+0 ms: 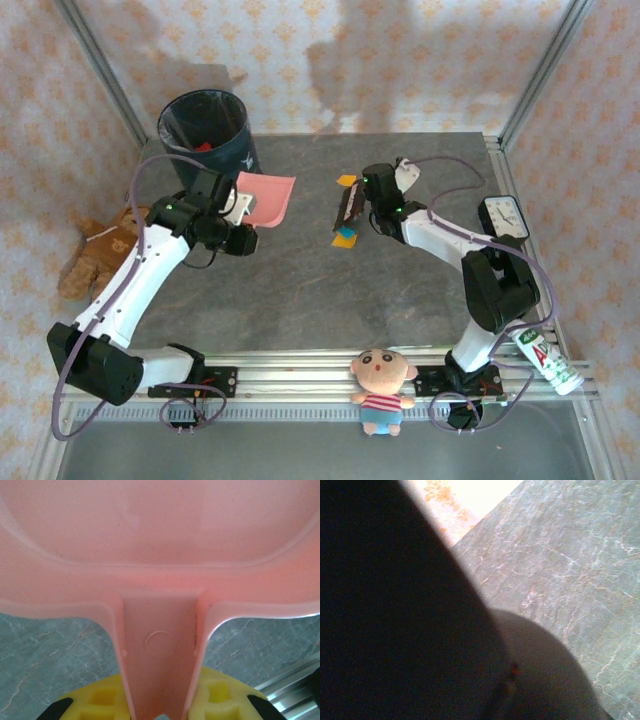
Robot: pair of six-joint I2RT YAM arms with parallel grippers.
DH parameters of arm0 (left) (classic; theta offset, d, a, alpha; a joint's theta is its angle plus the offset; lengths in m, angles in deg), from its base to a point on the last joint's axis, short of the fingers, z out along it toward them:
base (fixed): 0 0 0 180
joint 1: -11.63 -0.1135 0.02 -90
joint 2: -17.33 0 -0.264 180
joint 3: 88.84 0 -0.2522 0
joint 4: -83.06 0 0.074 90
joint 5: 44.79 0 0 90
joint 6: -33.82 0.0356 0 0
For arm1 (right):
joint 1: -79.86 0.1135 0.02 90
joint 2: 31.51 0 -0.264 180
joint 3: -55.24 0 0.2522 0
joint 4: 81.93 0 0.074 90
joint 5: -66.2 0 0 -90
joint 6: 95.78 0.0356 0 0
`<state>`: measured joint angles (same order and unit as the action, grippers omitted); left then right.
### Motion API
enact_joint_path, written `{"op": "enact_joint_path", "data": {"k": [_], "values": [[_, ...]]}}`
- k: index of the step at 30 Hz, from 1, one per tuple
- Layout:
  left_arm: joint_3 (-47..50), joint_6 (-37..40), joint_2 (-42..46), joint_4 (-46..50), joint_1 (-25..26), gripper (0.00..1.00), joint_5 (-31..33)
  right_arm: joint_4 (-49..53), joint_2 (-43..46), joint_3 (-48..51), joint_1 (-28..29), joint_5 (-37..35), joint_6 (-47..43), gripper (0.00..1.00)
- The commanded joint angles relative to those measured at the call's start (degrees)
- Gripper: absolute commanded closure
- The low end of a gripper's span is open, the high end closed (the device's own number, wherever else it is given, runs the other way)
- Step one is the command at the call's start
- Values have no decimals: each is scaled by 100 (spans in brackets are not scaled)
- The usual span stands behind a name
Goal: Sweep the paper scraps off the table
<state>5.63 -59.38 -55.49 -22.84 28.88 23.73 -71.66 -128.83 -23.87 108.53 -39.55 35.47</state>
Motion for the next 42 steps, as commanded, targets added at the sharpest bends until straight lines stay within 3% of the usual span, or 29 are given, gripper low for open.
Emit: {"op": "enact_joint_path", "data": {"k": [1,15,24,31,42], "values": [[183,264,-59,143,196,100,242,-170,283,-291,-9,504,-627,100],[365,372,-898,467,1174,100,738,622,1132,-528,-28,523,-2918,100],[252,585,-1706,739,1676,100,676,1060,1636,-139,-28,562,-4560,100],[-187,821,-2446,1053,1858,100,774,641,1817,325,-27,1153,-5083,100],[-1025,1085,-3325,1523,1975,100,741,410,1397,342,55,1460,-5208,100]]}}
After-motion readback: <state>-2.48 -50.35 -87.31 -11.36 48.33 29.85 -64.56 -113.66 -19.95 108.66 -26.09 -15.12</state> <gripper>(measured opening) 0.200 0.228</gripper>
